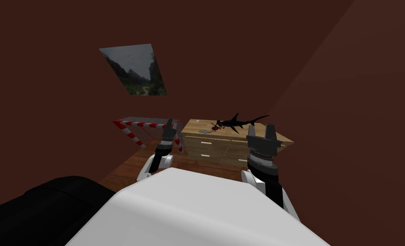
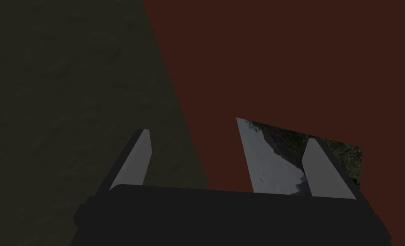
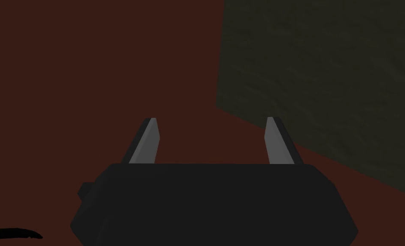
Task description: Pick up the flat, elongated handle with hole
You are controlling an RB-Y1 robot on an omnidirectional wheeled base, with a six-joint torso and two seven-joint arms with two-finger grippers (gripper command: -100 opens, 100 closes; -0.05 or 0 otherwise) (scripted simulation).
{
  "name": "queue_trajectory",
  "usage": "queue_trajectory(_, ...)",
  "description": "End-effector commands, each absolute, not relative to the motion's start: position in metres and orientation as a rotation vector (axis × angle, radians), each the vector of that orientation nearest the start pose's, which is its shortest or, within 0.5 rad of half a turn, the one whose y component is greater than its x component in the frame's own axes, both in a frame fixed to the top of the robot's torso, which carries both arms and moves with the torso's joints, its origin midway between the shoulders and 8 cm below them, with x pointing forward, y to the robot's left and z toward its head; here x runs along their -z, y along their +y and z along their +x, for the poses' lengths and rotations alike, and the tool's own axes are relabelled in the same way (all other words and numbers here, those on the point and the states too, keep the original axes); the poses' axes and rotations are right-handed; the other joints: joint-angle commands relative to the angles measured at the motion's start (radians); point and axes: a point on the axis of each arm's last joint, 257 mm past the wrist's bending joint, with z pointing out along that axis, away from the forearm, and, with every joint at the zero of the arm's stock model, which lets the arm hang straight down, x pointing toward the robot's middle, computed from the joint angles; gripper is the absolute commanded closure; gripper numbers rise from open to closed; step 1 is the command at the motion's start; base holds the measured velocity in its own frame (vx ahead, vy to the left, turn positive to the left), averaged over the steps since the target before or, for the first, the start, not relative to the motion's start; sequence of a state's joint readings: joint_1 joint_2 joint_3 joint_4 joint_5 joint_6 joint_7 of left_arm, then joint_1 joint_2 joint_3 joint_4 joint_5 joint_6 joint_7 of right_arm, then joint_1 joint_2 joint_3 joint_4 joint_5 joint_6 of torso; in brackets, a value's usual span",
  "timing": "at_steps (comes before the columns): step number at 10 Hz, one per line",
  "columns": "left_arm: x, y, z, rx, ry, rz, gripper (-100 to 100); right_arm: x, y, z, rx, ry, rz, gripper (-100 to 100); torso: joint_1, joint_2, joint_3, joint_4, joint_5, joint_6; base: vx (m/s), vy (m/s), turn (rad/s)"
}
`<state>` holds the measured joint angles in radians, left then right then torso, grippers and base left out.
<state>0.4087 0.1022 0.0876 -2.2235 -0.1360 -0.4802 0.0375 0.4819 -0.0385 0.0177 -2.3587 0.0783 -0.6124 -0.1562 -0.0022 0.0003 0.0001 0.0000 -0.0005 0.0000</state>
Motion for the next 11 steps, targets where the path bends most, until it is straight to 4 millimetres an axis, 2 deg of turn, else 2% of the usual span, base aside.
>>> queue_trajectory(1, -0.028, 0.281, 0.378, 1.155, 0.779, -0.488, -100, -0.081, -0.248, 0.308, -1.475, 0.521, 0.465, 0, 0.000, 0.000, 0.000, 0.000, 0.000, 0.000, -0.004, -0.032, -0.053)
queue_trajectory(2, -0.026, 0.282, 0.380, 1.150, 0.787, -0.499, -100, -0.081, -0.248, 0.308, -1.475, 0.521, 0.465, 0, 0.000, 0.000, 0.000, 0.000, 0.000, 0.000, -0.001, -0.025, -0.021)
queue_trajectory(7, -0.033, 0.300, 0.415, 1.038, 0.844, -0.491, -100, -0.081, -0.248, 0.308, -1.474, 0.521, 0.465, 0, 0.000, 0.000, 0.000, 0.000, 0.000, 0.000, -0.003, -0.035, -0.048)
queue_trajectory(9, -0.032, 0.302, 0.422, 1.030, 0.854, -0.515, -100, -0.081, -0.248, 0.308, -1.474, 0.521, 0.465, 0, 0.000, 0.000, 0.000, 0.000, 0.000, 0.000, 0.002, -0.019, -0.014)
queue_trajectory(10, -0.038, 0.310, 0.432, 0.992, 0.859, -0.511, -100, -0.081, -0.248, 0.308, -1.474, 0.521, 0.465, 0, 0.001, -0.001, 0.000, 0.000, 0.000, 0.000, 0.007, -0.025, -0.072)
queue_trajectory(11, -0.035, 0.313, 0.436, 0.983, 0.869, -0.532, -100, -0.081, -0.248, 0.308, -1.475, 0.521, 0.465, 0, 0.001, -0.001, -0.001, 0.000, 0.000, 0.000, 0.005, -0.025, -0.049)
